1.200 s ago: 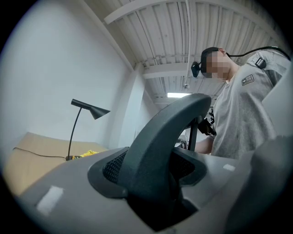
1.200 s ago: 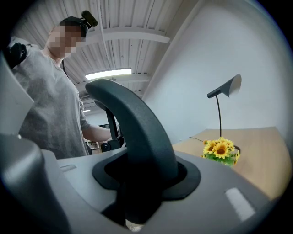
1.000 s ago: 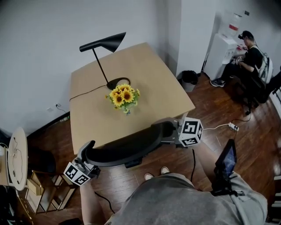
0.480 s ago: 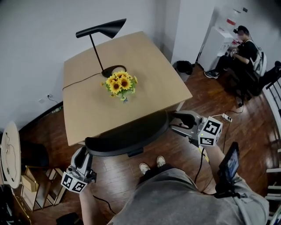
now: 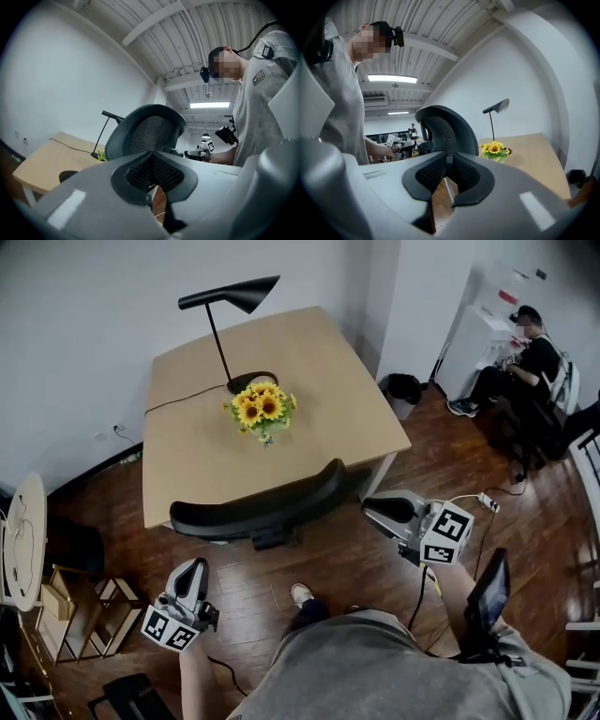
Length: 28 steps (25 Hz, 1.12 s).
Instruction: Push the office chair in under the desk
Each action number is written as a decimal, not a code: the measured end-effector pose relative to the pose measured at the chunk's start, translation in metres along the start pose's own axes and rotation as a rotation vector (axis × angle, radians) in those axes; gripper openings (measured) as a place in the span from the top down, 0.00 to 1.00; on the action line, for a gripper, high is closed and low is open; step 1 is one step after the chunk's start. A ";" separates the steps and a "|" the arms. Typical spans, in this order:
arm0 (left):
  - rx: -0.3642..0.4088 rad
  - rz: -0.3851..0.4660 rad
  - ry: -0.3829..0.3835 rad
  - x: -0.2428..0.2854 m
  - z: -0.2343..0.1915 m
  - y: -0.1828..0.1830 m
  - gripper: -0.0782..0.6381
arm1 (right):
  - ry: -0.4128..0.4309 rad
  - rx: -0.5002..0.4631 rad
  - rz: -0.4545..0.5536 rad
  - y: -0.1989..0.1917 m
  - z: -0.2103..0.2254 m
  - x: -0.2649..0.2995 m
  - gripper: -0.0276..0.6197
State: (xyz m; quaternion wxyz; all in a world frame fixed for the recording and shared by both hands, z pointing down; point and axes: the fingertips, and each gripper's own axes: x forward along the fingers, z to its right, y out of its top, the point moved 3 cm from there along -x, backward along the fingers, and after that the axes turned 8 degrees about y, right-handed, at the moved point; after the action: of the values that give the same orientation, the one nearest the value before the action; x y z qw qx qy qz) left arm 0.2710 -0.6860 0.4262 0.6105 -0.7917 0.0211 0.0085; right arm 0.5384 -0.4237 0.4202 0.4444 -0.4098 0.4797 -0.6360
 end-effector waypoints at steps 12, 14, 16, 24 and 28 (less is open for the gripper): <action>-0.036 -0.086 -0.045 -0.002 0.160 -0.061 0.89 | 0.201 0.015 -0.067 -0.049 -0.083 -0.042 0.95; -0.043 -0.095 -0.054 -0.005 0.180 -0.068 0.89 | 0.230 0.020 -0.078 -0.057 -0.097 -0.046 0.95; -0.049 -0.104 -0.062 -0.008 0.195 -0.073 0.89 | 0.253 0.025 -0.084 -0.063 -0.110 -0.049 0.95; -0.050 -0.149 -0.120 -0.007 0.225 -0.086 0.89 | 0.311 0.040 -0.115 -0.075 -0.150 -0.050 0.95; -0.069 -0.174 -0.170 -0.011 0.242 -0.095 0.89 | 0.315 0.052 -0.148 -0.088 -0.172 -0.047 0.95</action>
State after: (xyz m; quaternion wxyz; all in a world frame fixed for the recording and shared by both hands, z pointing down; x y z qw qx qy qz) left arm 0.2670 -0.4279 0.4572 0.5810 -0.8074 -0.0999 0.0233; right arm 0.3727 -0.3238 0.4668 0.3261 -0.3276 0.4955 -0.7354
